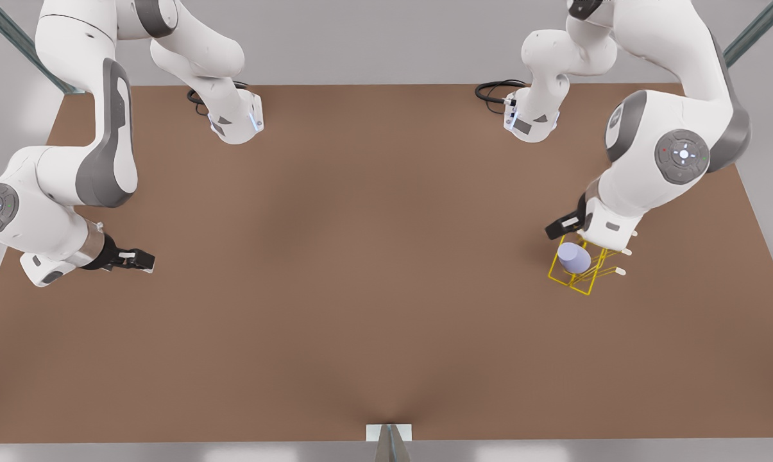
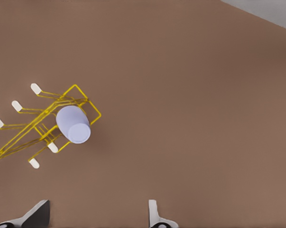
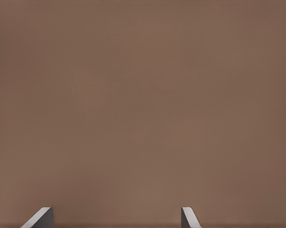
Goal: Place the cup on the cup holder
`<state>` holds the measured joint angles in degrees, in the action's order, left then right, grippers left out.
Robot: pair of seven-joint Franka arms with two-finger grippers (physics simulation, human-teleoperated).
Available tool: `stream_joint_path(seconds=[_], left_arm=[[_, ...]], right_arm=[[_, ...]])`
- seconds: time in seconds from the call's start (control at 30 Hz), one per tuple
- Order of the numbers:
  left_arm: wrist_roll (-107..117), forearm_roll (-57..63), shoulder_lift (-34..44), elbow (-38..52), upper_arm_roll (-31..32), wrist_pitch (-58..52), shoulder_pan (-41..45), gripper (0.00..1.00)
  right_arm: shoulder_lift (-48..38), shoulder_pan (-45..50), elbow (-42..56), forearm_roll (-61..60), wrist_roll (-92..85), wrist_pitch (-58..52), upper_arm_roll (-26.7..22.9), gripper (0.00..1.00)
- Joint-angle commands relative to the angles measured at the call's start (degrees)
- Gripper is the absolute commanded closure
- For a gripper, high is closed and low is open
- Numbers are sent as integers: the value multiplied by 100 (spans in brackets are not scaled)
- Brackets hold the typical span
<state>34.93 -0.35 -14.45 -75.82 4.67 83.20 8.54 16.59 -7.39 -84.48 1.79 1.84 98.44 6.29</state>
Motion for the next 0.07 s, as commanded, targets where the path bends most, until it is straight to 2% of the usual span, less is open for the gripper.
stream_joint_path(seconds=[0.0,0.03], left_arm=[[-3466,35,-49,94,-27,-216,16,0],[-3457,35,-49,94,-27,-225,16,0]], right_arm=[[-7,1,2,-12,1,0,3,0],[28,-8,20,-12,1,0,3,0]])
